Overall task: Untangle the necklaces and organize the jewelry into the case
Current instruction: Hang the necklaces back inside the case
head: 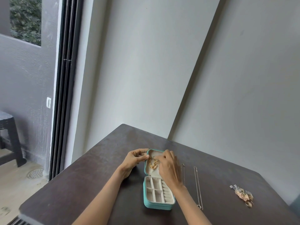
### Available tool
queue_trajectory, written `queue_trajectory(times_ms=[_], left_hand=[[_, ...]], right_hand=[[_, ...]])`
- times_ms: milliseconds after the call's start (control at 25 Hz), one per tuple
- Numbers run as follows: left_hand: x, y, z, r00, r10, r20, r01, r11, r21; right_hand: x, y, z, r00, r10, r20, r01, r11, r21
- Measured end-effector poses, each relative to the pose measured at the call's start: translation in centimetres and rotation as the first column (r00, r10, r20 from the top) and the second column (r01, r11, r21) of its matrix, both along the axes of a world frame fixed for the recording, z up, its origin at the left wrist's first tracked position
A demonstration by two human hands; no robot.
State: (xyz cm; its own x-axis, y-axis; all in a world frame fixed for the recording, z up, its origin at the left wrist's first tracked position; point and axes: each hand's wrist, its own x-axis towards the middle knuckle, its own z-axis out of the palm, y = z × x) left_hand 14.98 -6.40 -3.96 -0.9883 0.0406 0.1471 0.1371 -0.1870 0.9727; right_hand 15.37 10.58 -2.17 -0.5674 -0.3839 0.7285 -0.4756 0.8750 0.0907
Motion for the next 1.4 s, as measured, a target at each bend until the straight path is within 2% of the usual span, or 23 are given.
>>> queue_trajectory(times_ms=[360,520,720,880,1080,1400], left_hand=[[0.5,0.2,0.3,1.0,0.009,0.006,-0.009,1.0,0.011],[0.5,0.1,0.2,1.0,0.017,0.011,-0.017,1.0,-0.01],[0.6,0.2,0.3,1.0,0.012,0.005,-0.012,1.0,-0.014],[0.6,0.1,0.3,1.0,0.006,0.0,-0.006,1.0,-0.012],[0.5,0.1,0.2,1.0,0.004,-0.001,-0.004,1.0,-0.012],[0.4,0.1,0.1,1.0,0.008,0.005,-0.008,1.0,-0.01]], right_hand=[[1.9,0.2,-1.1,0.997,0.062,-0.048,-0.052,0.981,0.187],[2.1,0.1,-1.3,0.999,0.041,-0.007,-0.04,0.994,0.105],[2.1,-0.1,-0.9,0.998,0.034,0.049,-0.039,0.994,0.106],[2.1,-0.1,-1.4,0.996,0.08,0.035,-0.084,0.986,0.145],[2.4,-0.1,-1.2,0.995,0.049,0.087,-0.056,0.996,0.072],[2.4,0.0,-1.4,0.994,0.073,0.083,-0.081,0.991,0.106]])
